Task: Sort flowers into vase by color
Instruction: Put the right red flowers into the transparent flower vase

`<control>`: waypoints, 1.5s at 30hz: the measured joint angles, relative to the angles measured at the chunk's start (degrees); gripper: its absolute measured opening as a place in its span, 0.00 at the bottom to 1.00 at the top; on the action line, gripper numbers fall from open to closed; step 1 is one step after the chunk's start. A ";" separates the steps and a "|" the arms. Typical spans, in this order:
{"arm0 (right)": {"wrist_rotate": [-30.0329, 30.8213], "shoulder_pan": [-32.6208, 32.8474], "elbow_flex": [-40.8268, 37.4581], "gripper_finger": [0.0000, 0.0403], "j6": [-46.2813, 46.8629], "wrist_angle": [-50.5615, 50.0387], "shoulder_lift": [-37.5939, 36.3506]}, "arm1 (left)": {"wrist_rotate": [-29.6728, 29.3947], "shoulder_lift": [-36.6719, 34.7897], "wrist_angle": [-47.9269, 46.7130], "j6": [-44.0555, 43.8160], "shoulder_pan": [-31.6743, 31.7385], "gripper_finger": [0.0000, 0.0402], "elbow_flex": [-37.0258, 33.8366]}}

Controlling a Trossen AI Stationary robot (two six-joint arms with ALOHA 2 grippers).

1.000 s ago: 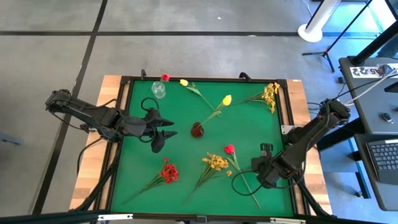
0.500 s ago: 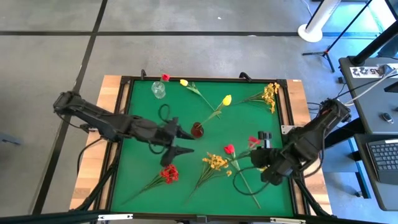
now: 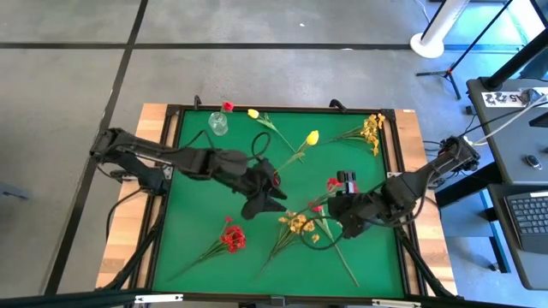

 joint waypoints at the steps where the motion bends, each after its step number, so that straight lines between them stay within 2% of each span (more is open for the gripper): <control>1: 0.04 0.07 0.00 0.01 -0.73 0.48 0.25 | 1.64 0.76 -0.05 -1.36 0.47 0.58 0.01; 5: 0.59 0.07 0.00 0.01 -3.62 3.34 0.92 | 5.52 3.92 -0.24 -5.20 1.65 0.58 -0.01; 14: 2.04 0.07 0.00 0.00 -9.63 9.87 1.09 | 7.12 8.27 5.87 -7.73 2.39 0.58 0.01; 21: 3.84 0.07 0.00 0.00 -12.09 12.13 1.09 | 7.98 8.73 5.32 -7.83 2.72 0.58 0.01; 31: 5.63 -0.83 0.00 0.00 -12.93 11.66 1.09 | 16.11 8.70 5.13 -8.90 1.32 0.58 0.01; 37: 5.75 -0.76 0.00 0.00 -12.93 11.70 1.09 | 15.15 8.70 1.47 -8.90 0.61 0.58 0.01; 40: 5.72 -0.76 0.00 0.00 -12.80 11.70 1.09 | 14.26 8.70 -0.18 -8.93 0.71 0.55 0.01; 45: 5.14 -0.76 0.00 0.00 -12.61 11.70 1.09 | 15.08 8.66 -1.60 -9.09 1.12 0.42 0.00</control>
